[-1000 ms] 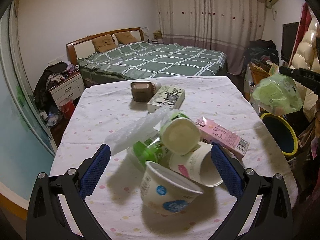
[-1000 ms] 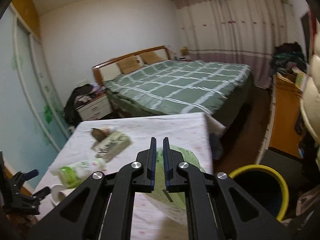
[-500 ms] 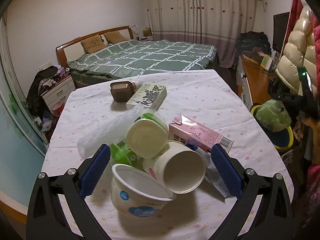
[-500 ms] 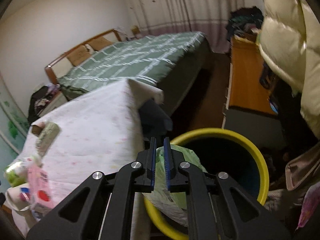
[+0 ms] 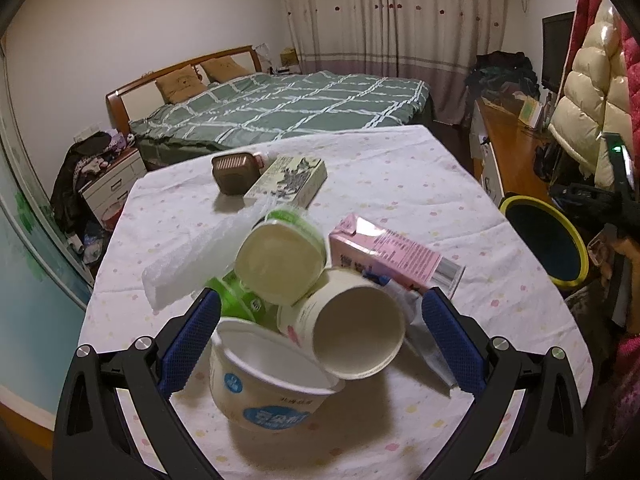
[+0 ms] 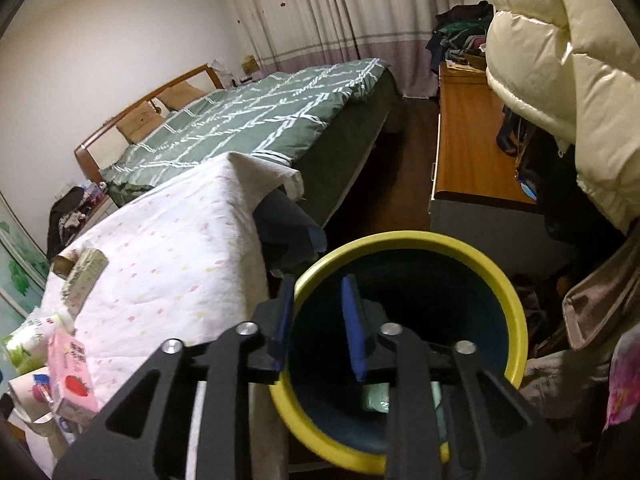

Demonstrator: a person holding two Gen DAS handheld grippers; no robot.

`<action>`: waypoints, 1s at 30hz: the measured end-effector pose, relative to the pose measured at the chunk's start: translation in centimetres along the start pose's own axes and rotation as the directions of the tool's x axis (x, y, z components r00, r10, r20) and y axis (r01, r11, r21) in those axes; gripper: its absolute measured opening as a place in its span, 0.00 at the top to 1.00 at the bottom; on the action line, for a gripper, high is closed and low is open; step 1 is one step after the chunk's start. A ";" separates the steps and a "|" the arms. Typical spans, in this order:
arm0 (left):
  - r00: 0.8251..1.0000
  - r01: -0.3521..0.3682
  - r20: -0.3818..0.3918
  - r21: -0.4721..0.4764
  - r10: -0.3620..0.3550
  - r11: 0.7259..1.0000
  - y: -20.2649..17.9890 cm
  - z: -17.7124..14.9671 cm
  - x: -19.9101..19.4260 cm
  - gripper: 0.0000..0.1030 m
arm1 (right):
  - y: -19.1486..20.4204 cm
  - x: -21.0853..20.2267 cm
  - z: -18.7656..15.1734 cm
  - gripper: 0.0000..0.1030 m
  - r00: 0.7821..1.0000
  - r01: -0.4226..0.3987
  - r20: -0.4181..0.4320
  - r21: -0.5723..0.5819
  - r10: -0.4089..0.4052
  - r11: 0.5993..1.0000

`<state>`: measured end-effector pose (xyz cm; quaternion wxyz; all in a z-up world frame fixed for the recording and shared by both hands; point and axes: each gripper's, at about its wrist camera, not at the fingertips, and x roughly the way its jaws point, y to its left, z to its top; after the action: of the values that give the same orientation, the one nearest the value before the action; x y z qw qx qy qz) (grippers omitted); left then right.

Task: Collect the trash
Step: 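Carry the green bag over the yellow-rimmed bin and release it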

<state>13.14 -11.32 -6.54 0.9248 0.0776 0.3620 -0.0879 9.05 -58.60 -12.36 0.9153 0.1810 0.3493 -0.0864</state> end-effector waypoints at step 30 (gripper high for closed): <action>0.999 0.049 0.001 0.180 -0.050 0.982 -2.3 -0.9 0.2 0.13 | 2.1 -2.4 -2.9 0.69 0.995 -0.096 -0.001 -0.008 0.096 0.995</action>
<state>12.19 -13.39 -7.50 0.9124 0.1518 0.3520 -0.1433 6.12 -55.45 -12.19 0.9191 0.1938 0.3406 -0.0408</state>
